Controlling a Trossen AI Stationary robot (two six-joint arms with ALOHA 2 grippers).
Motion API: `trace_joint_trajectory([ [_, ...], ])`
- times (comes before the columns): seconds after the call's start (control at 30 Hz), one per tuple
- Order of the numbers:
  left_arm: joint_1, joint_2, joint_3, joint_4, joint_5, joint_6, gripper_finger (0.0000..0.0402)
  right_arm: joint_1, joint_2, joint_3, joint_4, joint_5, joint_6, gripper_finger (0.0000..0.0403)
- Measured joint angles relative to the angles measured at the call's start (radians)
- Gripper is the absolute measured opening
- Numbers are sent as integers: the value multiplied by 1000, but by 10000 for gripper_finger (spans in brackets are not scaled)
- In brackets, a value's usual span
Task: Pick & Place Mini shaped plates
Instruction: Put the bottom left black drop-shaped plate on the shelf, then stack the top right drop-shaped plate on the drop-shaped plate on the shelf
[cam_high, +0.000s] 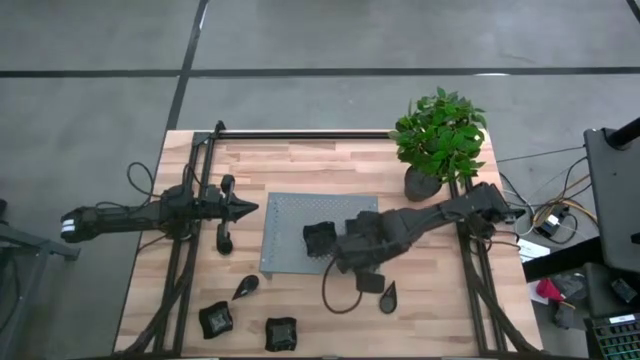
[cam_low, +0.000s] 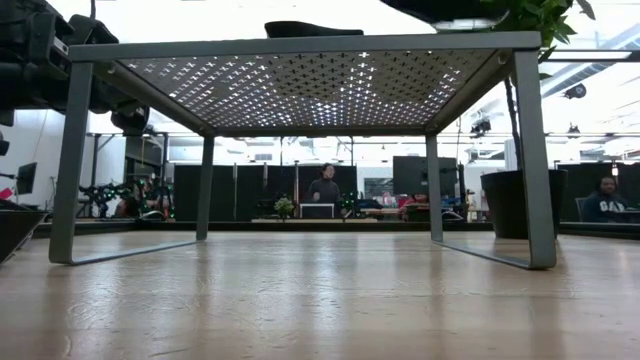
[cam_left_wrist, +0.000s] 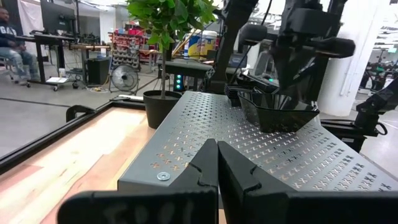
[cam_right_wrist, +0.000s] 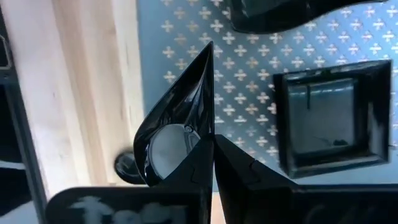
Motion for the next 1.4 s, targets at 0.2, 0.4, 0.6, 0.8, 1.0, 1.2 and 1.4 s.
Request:
trace_joint_trajectory([
  [0.2,0,0,0,0,0,0,0,-28,0,0,-1,-5,-81,8],
  [0.4,0,0,0,0,0,0,0,-33,0,-4,-3,-13,-209,8],
  [0.6,0,0,0,0,0,0,0,-33,0,-14,8,-12,-261,8],
  [0.8,0,0,0,0,0,0,0,-33,0,-38,42,-11,-277,8],
  [1.0,0,0,0,0,0,0,0,-33,0,-77,51,-11,-277,11],
  [1.2,0,0,0,-1,0,0,0,-33,1,-76,67,-3,-274,45],
  [1.4,0,0,0,-1,0,0,0,-33,2,-76,78,-2,-223,89],
])
